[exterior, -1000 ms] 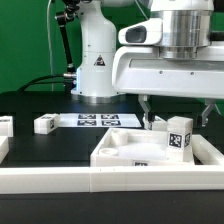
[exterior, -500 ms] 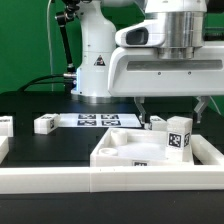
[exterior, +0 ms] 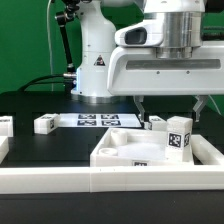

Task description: Assemble square table

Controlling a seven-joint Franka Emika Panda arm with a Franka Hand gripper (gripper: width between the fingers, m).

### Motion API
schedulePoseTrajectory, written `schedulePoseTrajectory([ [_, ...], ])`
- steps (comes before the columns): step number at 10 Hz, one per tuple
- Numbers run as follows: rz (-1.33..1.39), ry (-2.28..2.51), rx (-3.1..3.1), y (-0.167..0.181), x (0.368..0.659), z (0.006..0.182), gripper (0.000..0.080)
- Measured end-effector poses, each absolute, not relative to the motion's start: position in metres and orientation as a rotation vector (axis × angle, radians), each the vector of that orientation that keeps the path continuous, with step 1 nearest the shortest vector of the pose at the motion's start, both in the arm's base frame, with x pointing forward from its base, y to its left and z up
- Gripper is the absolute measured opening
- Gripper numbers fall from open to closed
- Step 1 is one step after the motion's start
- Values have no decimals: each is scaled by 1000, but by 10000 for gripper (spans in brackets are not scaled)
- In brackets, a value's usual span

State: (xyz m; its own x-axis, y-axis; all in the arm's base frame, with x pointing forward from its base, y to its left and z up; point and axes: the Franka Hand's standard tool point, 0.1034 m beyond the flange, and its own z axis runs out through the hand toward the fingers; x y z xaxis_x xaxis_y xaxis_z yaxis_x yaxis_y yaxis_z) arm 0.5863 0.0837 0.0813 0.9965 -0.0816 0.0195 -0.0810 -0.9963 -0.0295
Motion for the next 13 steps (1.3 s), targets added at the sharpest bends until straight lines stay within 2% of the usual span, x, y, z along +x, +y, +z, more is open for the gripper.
schedulePoseTrajectory([
  [2, -36, 119, -3104, 95, 562, 83, 649],
  [4, -37, 149, -3100, 108, 531, 76, 649],
  [7, -21, 151, -3102, 106, 521, 74, 649],
  [13, -21, 151, -3102, 106, 521, 74, 649],
])
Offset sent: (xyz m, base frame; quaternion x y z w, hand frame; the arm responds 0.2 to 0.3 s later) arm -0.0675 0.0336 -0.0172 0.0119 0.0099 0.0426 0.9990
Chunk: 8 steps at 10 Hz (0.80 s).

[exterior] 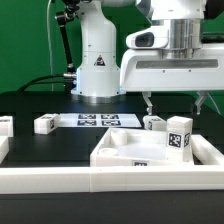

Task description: Assemble square table

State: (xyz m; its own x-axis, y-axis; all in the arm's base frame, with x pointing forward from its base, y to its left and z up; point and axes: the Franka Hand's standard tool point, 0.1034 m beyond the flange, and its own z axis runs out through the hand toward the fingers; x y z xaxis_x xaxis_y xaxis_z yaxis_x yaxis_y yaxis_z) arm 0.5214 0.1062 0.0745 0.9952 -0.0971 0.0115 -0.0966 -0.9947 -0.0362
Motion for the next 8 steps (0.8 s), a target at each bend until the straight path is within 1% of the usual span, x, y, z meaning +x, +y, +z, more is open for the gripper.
schedulePoseTrajectory([
  [5, -18, 152, -3103, 106, 521, 74, 649],
  [6, -50, 150, -3101, 109, 518, 72, 649],
  [7, -61, 147, -3101, 117, 506, 65, 649],
  [8, -50, 133, -3103, 121, 500, 62, 649],
])
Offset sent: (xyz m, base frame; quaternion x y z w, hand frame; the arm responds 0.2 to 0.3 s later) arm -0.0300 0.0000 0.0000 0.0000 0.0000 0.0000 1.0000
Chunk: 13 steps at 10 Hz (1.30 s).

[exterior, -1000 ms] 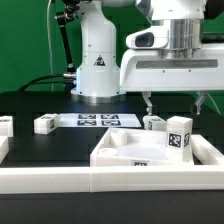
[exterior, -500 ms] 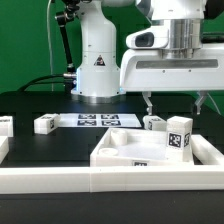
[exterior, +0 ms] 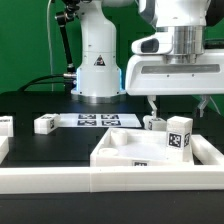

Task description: Assemble square table

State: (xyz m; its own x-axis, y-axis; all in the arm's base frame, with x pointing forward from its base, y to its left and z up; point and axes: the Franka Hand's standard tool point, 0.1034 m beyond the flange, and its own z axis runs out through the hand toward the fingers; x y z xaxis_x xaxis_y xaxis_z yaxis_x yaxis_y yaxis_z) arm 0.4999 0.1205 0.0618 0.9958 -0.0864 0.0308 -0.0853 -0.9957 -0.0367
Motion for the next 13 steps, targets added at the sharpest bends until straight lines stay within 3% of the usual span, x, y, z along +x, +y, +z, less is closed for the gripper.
schedulePoseTrajectory([
  [5, -48, 131, -3104, 121, 498, 61, 649],
  [9, -16, -23, -3113, 122, 454, 54, 649],
  [13, 17, -34, -3119, 118, 432, 50, 649],
])
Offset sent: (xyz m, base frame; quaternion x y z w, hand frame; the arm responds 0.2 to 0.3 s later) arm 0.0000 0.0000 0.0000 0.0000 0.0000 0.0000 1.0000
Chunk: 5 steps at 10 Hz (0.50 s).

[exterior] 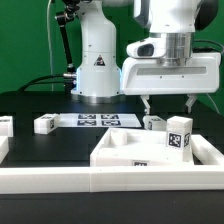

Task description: Assemble square table

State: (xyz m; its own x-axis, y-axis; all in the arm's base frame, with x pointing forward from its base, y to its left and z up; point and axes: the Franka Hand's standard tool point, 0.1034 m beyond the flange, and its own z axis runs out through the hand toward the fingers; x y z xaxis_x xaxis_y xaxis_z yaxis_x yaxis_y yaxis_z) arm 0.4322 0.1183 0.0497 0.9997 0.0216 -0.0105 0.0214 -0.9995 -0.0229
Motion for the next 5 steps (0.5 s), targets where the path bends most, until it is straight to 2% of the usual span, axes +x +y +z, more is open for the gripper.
schedulePoseTrajectory([
  [5, 16, -308, -3105, 105, 439, 46, 649],
])
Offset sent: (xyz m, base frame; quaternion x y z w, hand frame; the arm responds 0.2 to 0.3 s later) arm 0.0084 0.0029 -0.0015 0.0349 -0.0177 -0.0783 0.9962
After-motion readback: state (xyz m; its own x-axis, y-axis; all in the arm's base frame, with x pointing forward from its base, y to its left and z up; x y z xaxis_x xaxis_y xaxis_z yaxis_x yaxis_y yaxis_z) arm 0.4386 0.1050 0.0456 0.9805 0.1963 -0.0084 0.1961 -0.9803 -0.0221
